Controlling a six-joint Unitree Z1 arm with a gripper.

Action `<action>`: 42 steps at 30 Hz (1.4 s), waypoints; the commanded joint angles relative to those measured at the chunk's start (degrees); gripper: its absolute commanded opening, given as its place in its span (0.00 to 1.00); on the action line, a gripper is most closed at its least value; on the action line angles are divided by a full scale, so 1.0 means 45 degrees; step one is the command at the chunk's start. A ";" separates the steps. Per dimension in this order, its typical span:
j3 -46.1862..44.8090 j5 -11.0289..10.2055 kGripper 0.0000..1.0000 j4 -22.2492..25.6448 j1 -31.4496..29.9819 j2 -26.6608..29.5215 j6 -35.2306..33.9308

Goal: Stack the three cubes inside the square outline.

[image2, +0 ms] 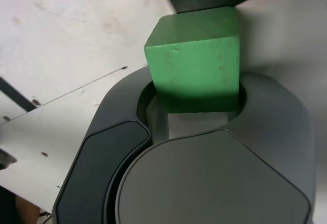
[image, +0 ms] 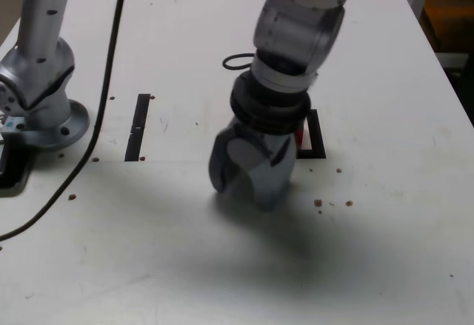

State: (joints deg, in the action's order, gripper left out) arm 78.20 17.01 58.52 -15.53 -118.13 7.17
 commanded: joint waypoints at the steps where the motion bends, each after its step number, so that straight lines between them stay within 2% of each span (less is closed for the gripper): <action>1: -0.0468 0.0068 0.27 -0.0036 -0.0038 0.0530 -0.0238; 10: -0.2033 0.0288 0.27 0.0148 -0.0586 0.3019 -0.1509; 15: -0.1864 0.0285 0.27 0.0580 -0.0650 0.3687 -0.1878; 19: -0.1242 0.0117 0.27 0.0787 -0.0602 0.3719 -0.2071; 24: 0.0055 -0.0523 0.27 0.1342 -0.0267 0.3604 -0.2435; 31: 0.2340 -0.1529 0.27 0.2961 0.0730 0.3067 -0.2788; 36: 0.3310 -0.1715 0.27 0.3730 0.1508 0.2499 -0.2508; 42: 0.3979 -0.1690 0.27 0.3975 0.2054 0.1800 -0.2015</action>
State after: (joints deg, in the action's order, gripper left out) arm 95.64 9.37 76.35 -6.63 -109.75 -2.13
